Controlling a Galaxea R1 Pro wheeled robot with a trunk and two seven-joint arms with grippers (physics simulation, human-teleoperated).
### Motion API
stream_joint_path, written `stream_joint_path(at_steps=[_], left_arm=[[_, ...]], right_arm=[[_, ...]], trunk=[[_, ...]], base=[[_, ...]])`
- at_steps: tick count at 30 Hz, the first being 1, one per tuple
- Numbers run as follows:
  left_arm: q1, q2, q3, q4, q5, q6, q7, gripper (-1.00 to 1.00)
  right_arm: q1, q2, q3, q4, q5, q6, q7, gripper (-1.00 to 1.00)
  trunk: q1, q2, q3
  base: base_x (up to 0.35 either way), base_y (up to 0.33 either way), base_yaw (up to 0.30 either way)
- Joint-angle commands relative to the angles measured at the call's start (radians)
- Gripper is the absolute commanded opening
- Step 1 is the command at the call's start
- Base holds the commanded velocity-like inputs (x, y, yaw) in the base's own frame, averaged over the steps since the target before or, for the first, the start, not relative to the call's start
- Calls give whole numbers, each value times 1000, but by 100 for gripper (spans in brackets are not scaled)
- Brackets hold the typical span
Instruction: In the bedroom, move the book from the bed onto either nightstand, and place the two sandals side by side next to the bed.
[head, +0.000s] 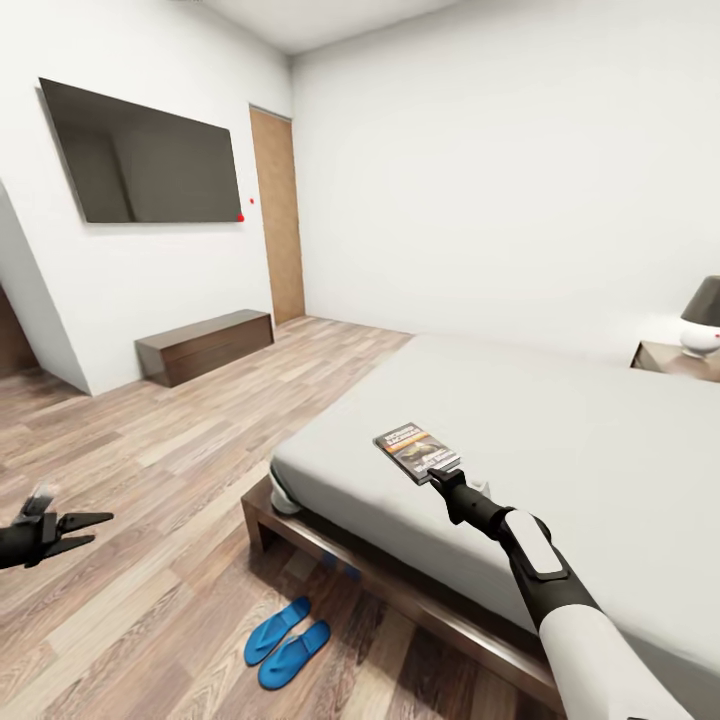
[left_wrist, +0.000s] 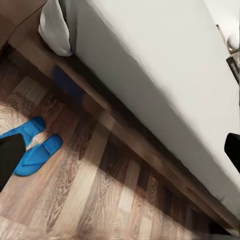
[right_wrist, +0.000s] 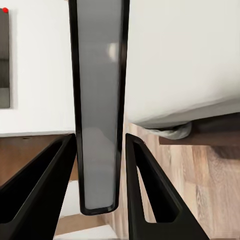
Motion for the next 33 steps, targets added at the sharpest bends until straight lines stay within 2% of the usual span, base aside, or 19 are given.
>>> stream_joint_path(at_steps=[1, 5, 7, 10, 11, 14, 15, 20, 22, 23, 24, 27, 28, 29, 33], left_arm=[[9, 0, 14, 0, -9, 8, 3, 100], [43, -3, 14, 1, -7, -2, 30, 100], [71, -13, 15, 1, -6, -18, 62, 100], [101, -38, 15, 0, -5, -37, 117, 100], [118, -57, 15, 0, -5, -49, 159, 100], [138, -84, 15, 0, -4, -62, 217, 100], [150, -101, 15, 0, -4, -70, 245, 100], [189, -134, 16, -1, 3, -95, 286, 100], [222, -151, 18, -1, 26, -125, 302, 100], [236, -155, 18, -1, 40, -140, 307, 100], [269, -160, 19, -1, 78, -176, 314, 100], [325, -164, 20, -2, 160, -242, 319, 100], [343, -166, 20, -2, 192, -264, 319, 100], [378, -168, 20, -3, 256, -302, 320, 100], [444, -175, 20, -4, 369, -352, 319, 100]], right_arm=[[-1, 1, -6, 0, 2, 7, 2, -100], [-1, 1, -7, 0, 2, 7, 2, -100], [-1, 1, -7, 0, 1, 8, 2, -100], [-1, 1, -7, 0, 1, 8, 2, -100], [-1, 1, -7, 0, 1, 8, 2, -100], [-1, 1, -7, 0, 2, 8, 1, -100], [-1, 1, -7, 0, 2, 8, 1, -100], [-1, 1, -7, 0, 2, 8, 1, -100], [0, 1, -7, 0, 1, 8, 1, -100], [0, 1, -7, 0, 1, 9, 1, -100], [-1, 1, -7, 0, 1, 9, 1, -100], [-1, 1, -7, 0, 1, 9, 1, -100], [-1, 1, -7, 0, 1, 9, 1, -100], [-1, 1, -7, 0, 1, 9, 1, -100], [-1, 1, -7, 0, 1, 9, 1, -100]], trunk=[[0, 0, -1], [0, 0, -1], [0, 0, -1], [0, 0, -1], [0, 0, -1], [0, 0, -1], [0, 0, -1], [0, 0, -1], [0, 0, -1], [0, 0, -1], [0, 0, -1], [0, 0, -1], [0, 0, -1], [0, 0, -1], [0, 0, -1]], base=[[0, 0, 165], [0, 0, 165], [0, 0, 165], [0, 0, 164], [0, 0, 164], [0, 0, 164], [0, 0, 163], [0, 0, 163], [0, 0, 162], [0, 0, 161], [0, 0, 161], [0, 0, 159], [0, 0, 157], [0, 0, 156], [0, 0, 154]])
